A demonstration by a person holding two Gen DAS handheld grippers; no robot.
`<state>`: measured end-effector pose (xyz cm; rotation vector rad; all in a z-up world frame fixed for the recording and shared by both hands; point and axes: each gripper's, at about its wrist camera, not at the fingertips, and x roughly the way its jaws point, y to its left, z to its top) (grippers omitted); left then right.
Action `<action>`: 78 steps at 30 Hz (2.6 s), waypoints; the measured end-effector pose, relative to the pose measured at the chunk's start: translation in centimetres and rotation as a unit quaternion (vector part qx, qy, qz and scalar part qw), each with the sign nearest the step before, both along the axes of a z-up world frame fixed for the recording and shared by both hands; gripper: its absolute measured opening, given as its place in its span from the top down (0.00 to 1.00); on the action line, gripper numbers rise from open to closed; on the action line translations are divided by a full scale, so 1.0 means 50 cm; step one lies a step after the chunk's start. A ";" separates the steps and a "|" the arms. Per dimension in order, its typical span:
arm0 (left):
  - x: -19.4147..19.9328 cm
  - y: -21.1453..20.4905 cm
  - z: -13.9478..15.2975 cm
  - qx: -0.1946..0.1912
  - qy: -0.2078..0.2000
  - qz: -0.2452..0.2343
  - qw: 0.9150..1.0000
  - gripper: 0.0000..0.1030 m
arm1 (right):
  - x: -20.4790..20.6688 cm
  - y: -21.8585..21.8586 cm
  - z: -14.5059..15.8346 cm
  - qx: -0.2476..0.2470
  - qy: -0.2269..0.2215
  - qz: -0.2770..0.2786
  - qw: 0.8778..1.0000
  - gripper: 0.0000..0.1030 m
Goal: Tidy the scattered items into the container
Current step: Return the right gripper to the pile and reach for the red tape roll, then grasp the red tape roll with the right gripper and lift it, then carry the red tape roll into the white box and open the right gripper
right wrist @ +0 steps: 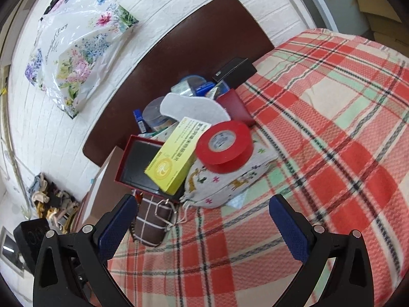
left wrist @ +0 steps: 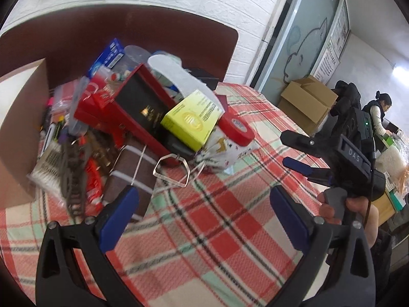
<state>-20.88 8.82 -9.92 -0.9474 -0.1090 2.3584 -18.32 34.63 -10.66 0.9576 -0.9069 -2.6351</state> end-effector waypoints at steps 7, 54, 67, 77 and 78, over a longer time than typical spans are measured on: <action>-0.097 0.109 0.008 0.013 -0.032 -0.010 0.999 0.17 | -0.078 0.071 0.014 0.054 0.006 0.005 0.999 0.00; -0.226 0.254 -0.027 -0.051 -0.072 -0.021 0.996 0.72 | -0.169 0.000 -0.008 0.151 0.004 0.148 0.977 0.70; -0.168 0.117 0.080 -0.001 -0.024 0.006 1.000 0.72 | -0.123 -0.125 0.119 0.174 0.058 0.175 0.967 0.70; -0.117 -0.099 0.142 0.036 0.014 0.072 0.997 0.72 | -0.110 -0.341 0.213 0.211 0.101 0.232 0.944 0.70; -0.112 -0.124 0.147 0.039 0.018 0.081 0.996 0.72 | -0.115 -0.373 0.222 0.213 0.107 0.241 0.941 0.70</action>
